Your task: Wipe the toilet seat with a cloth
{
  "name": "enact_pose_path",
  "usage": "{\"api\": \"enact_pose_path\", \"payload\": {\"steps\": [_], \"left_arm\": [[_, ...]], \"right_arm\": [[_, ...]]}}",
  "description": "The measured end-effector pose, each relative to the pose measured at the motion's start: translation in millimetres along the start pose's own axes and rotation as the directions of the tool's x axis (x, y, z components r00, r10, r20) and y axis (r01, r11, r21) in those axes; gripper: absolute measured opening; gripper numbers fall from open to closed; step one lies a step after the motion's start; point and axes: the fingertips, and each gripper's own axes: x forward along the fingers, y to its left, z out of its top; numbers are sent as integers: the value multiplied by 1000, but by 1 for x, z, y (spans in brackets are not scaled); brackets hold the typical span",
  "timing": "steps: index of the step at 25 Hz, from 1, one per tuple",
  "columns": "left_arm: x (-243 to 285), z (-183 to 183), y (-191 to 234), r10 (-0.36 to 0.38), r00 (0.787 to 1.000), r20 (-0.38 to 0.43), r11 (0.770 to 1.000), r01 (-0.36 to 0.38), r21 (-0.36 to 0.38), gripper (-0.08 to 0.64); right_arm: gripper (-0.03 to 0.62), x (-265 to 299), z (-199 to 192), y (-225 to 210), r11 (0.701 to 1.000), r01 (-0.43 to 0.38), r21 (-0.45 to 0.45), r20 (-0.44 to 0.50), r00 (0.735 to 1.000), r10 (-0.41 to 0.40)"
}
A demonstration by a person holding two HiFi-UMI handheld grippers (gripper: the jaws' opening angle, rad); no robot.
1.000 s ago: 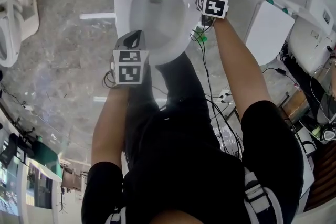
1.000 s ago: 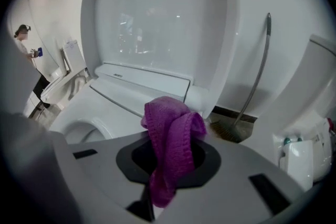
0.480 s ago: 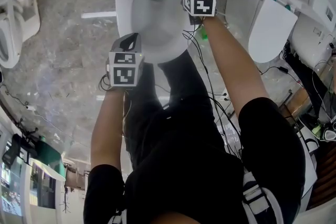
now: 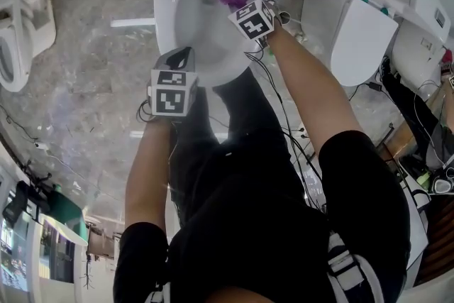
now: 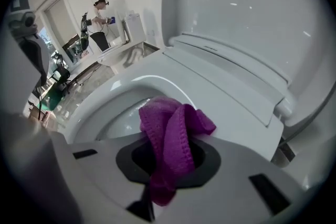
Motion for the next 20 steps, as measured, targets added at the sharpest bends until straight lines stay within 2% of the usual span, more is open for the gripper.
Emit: {"api": "enact_pose_path", "payload": {"steps": [9, 12, 15, 20], "left_arm": [[2, 21, -7, 5, 1000, 18, 1000, -5, 6, 8], [6, 20, -13, 2, 1000, 13, 1000, -2, 7, 8], [11, 19, -23, -5, 1000, 8, 1000, 5, 13, 8], [12, 17, -37, -10, 1000, 12, 1000, 10, 6, 8]], "right_arm": [[54, -31, 1, -43, 1000, 12, -20, 39, 999, -12], [54, -41, -4, -72, 998, 44, 45, 67, 997, -47], [54, -47, -9, -100, 990, 38, 134, 87, 995, -50], [54, -52, -12, -129, 979, 43, 197, 82, 995, -60]]}}
